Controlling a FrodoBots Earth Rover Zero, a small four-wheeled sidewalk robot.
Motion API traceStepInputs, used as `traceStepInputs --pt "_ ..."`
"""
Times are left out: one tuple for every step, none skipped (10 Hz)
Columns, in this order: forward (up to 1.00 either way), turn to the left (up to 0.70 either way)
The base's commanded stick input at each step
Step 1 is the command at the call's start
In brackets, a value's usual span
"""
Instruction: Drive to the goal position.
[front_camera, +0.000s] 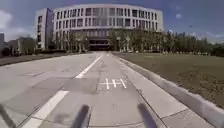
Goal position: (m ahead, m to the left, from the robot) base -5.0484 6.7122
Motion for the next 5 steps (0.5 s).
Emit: traceStepInputs --pt "0.7 0.0" --pt "0.7 0.0" --pt "0.7 0.0" --pt "0.7 0.0" --pt "0.7 0.0"
